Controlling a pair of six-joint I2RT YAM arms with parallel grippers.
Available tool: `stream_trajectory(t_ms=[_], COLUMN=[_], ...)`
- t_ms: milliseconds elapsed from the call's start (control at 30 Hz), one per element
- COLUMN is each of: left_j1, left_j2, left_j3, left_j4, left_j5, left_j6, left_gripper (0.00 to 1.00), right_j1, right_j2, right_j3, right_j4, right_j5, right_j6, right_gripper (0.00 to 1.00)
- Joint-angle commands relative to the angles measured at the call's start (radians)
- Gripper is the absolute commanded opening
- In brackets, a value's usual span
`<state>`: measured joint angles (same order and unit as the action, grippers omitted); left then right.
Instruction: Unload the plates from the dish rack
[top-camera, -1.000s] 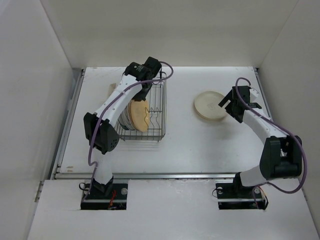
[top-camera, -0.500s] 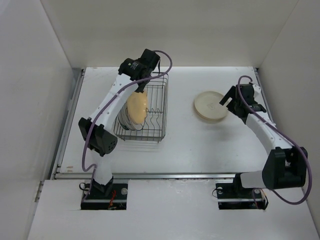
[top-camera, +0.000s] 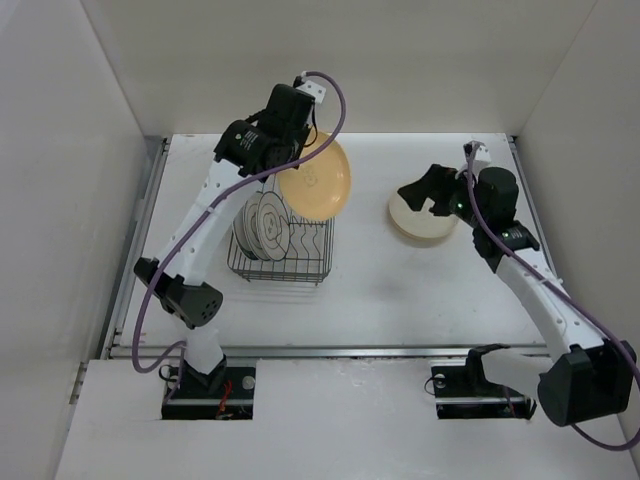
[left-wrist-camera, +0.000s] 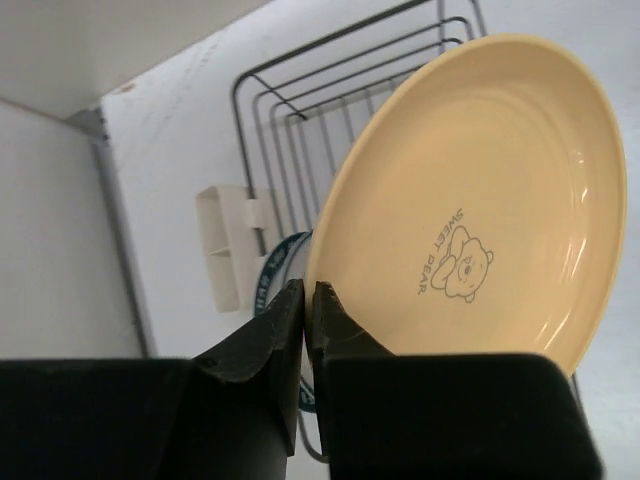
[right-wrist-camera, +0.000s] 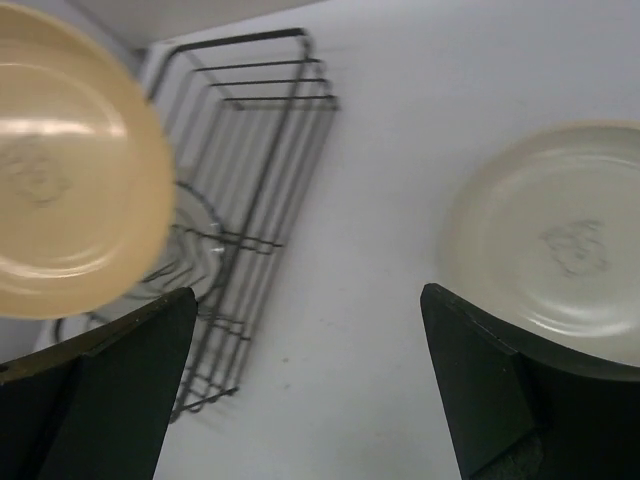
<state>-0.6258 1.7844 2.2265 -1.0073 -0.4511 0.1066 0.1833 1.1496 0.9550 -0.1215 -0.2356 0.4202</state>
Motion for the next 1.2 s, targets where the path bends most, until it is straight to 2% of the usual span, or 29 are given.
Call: stream_trajectory(t_ms=[0,100,167,367,500,633,667,700,733,767,833,867,900,967,1000,1033,1100,1167], left_j1=[0.040,0.052,0.052,0.052,0.052,0.052,0.052,0.052,0.052,0.052,0.052,0.052,0.052,0.052,0.052,0.052,0.063,0.099], left_j2=[-0.039,-0.029,-0.029,-0.029,-0.029,-0.029,-0.029,-0.029,-0.029,-0.040,-0.040,-0.049,-0.049,-0.062,-0.072,-0.083,-0.095,-0.118], left_j3=[0.022,-0.008,-0.040,-0.041,-0.050,-0.050,-0.050,-0.059,-0.059,-0.059,-0.070,-0.070,-0.080,-0.080,-0.080,-0.091,-0.109,-0.140], left_j4=[-0.008,-0.028,-0.028,-0.028,-0.028,-0.028,-0.028,-0.028,-0.028,-0.028,-0.037,-0.037,-0.037,-0.037,-0.037,-0.046,-0.047,-0.062], left_j5=[0.227,0.371,0.440,0.493,0.529,0.554,0.554,0.537,0.525,0.493,0.462,0.425,0.407,0.364,0.300,0.264,0.174,0.135], left_j6=[-0.054,-0.082,-0.096,-0.116,-0.116,-0.116,-0.116,-0.116,-0.116,-0.116,-0.107,-0.107,-0.107,-0.107,-0.107,-0.107,-0.097,-0.088], left_gripper=[0.00,0.00,0.00,0.00,0.00,0.00,0.00,0.00,0.02,0.15,0.52,0.87,0.97,1.00,1.00,1.00,1.00,1.00], right_j1=[0.007,0.018,0.028,0.077,0.130,0.148,0.148,0.148,0.148,0.148,0.148,0.139,0.139,0.096,0.079,0.040,-0.010,-0.127], right_j2=[-0.042,0.019,0.085,0.157,0.199,0.231,0.231,0.231,0.217,0.217,0.196,0.196,0.196,0.185,0.185,0.185,0.185,0.196], right_j3=[-0.047,-0.035,-0.015,-0.015,-0.015,-0.005,-0.005,-0.005,-0.005,-0.005,-0.005,-0.005,0.005,0.018,0.033,0.045,0.045,0.012], right_j4=[0.288,0.376,0.361,0.381,0.393,0.393,0.402,0.402,0.402,0.386,0.355,0.336,0.288,0.222,0.177,0.080,-0.019,-0.090], right_j5=[-0.306,-0.436,-0.436,-0.461,-0.452,-0.433,-0.420,-0.401,-0.375,-0.345,-0.271,-0.237,-0.162,-0.075,-0.020,0.096,0.201,0.262], right_j6=[0.070,0.169,0.169,0.169,0.178,0.199,0.200,0.212,0.221,0.232,0.242,0.262,0.273,0.317,0.339,0.365,0.443,0.482], right_gripper=[0.99,0.97,0.96,0.88,0.75,0.48,0.24,0.09,0.00,0.00,0.00,0.00,0.00,0.00,0.00,0.00,0.00,0.00])
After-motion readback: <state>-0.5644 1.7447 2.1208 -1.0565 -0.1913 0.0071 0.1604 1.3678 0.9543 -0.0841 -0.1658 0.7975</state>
